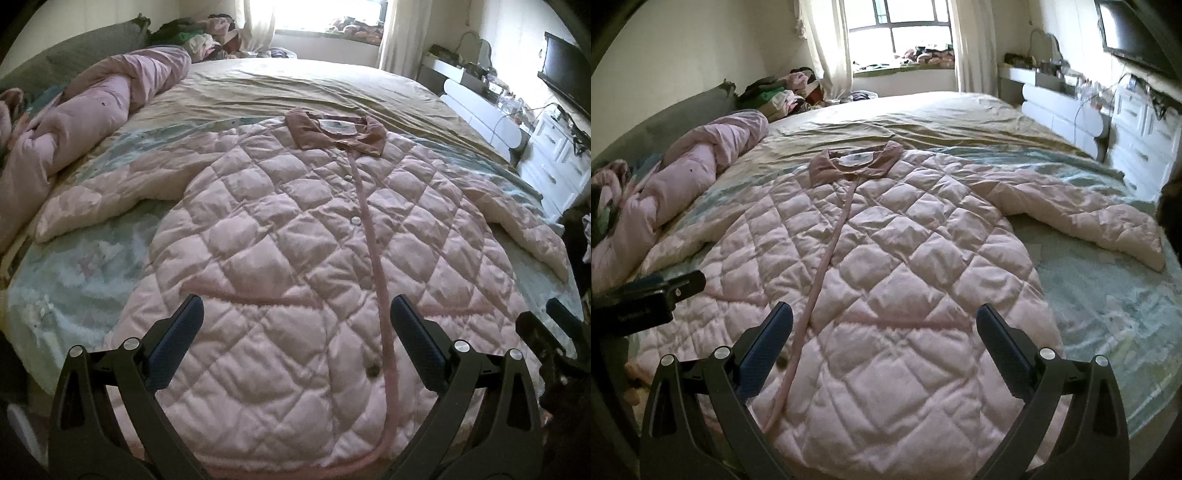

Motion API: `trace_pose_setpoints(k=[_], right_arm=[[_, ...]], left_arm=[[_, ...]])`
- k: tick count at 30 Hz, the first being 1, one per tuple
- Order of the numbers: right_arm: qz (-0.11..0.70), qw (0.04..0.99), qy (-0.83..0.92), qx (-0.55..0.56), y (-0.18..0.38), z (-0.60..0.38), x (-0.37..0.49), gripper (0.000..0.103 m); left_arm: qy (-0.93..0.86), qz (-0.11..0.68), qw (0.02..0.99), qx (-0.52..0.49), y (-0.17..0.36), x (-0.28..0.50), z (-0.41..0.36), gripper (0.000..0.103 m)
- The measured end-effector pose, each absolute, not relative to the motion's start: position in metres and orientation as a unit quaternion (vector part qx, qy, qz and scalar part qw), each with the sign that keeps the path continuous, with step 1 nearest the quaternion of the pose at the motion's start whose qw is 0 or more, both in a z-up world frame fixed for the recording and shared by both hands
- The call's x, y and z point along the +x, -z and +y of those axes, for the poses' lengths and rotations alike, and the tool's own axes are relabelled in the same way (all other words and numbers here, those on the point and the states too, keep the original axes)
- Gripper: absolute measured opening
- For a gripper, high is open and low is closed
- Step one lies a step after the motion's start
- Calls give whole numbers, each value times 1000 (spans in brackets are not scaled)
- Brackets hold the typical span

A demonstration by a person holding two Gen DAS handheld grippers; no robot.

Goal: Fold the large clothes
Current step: 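Move the right gripper to the cuff of the sleeve nearest it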

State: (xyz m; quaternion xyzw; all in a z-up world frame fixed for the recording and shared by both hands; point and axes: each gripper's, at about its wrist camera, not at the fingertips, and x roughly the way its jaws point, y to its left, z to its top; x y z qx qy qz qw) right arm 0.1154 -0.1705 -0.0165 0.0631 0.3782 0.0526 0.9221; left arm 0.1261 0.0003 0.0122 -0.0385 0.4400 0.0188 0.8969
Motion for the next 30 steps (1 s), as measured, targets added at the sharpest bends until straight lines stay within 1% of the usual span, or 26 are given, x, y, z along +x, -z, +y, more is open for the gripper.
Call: trace_pose_setpoints(k=[8,15,21,26,30], right_arm=[[384,918,-33,93,14,-204,177,99],[393,910,-2,133,23,-249,222,99],[403,895,51,186,40,-304,248,99],[402,874,101,252,55,-362,263,99],[405,854,152,288,74,-406,271,99]], left_arm=[[-24,439,897,-48,-16,170,-8,95],[-14,452,891,-45,-10,208,-25,95],[-5,471,882,-29,4,244,-43,95],[-2,495,868,-33,19,275,-48,95],[-8,499,866,-30,27,290,-51,95]])
